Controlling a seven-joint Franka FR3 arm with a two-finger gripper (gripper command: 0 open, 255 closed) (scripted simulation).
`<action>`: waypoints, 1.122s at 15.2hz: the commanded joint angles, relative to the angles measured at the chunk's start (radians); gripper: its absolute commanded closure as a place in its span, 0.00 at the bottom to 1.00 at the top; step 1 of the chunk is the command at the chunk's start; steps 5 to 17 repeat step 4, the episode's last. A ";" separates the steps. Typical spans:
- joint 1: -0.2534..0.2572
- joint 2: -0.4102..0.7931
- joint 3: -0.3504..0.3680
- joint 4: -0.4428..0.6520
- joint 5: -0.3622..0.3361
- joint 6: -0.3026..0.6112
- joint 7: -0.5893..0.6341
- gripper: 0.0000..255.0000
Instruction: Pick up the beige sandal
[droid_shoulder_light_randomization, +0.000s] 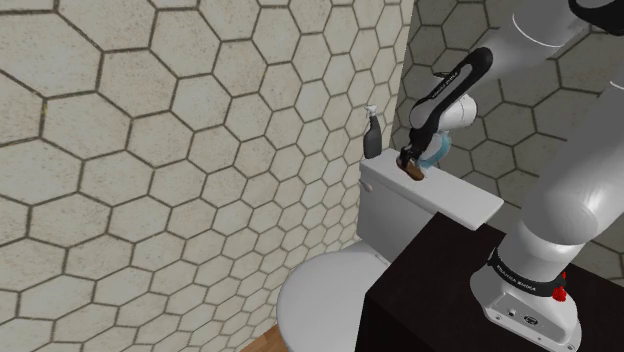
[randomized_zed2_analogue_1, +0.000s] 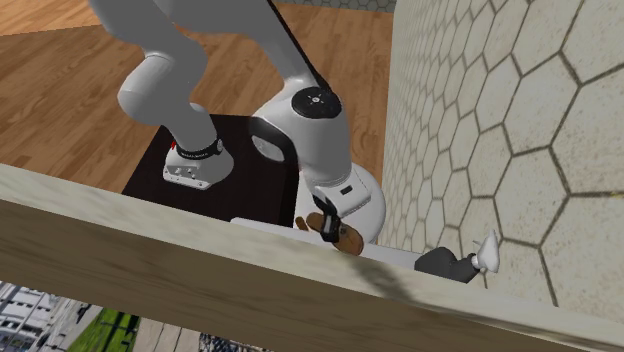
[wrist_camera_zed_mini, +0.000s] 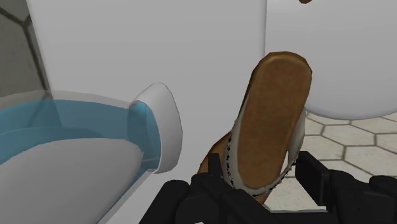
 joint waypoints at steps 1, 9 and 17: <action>-0.004 -0.031 0.002 0.006 -0.027 -0.035 0.020 1.00; -0.007 -0.047 0.004 0.009 -0.038 -0.054 0.028 1.00; -0.007 -0.047 0.004 0.009 -0.038 -0.054 0.028 1.00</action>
